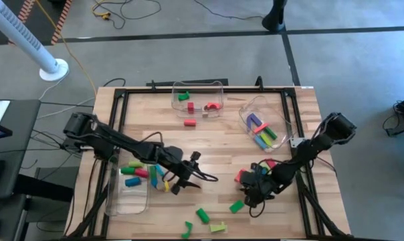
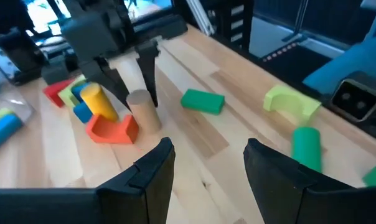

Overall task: Sort blocks by size
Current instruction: Put the brown cylindrical block into the left transparent bin

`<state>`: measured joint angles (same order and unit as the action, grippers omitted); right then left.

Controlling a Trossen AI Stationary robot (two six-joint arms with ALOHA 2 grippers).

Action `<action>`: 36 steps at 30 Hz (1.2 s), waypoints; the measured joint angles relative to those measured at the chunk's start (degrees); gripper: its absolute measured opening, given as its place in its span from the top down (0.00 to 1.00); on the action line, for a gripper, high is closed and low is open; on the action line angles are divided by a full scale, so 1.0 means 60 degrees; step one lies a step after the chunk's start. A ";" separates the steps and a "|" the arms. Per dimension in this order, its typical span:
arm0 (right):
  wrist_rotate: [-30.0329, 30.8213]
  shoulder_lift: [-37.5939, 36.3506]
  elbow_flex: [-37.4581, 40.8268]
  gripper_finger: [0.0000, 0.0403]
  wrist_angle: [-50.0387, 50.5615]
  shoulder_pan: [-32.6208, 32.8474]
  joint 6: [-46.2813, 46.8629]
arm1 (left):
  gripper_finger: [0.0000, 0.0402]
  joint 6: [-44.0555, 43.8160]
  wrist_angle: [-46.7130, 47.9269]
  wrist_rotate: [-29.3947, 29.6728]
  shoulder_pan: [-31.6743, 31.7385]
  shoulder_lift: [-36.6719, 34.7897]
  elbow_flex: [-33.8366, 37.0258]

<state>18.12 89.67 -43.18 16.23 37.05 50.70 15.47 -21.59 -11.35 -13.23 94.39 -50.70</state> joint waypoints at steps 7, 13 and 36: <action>-0.0195 -0.0004 0.0000 0.59 -0.0115 0.0151 0.0000 | 0.55 0.0410 0.0170 -0.0011 0.0000 0.1229 -0.1163; -0.0219 0.0023 0.0000 0.59 -0.0601 0.0099 -0.0091 | 0.55 0.0747 0.0957 -0.0025 0.0110 0.2316 -0.2615; -0.0136 0.0262 -0.0004 0.59 -0.2051 -0.0395 -0.1537 | 0.54 0.0436 0.1749 -0.0044 0.0499 0.3993 -0.4593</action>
<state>17.30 91.24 -43.20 3.93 34.68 41.47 18.08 -11.10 -11.62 -10.24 118.34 -78.26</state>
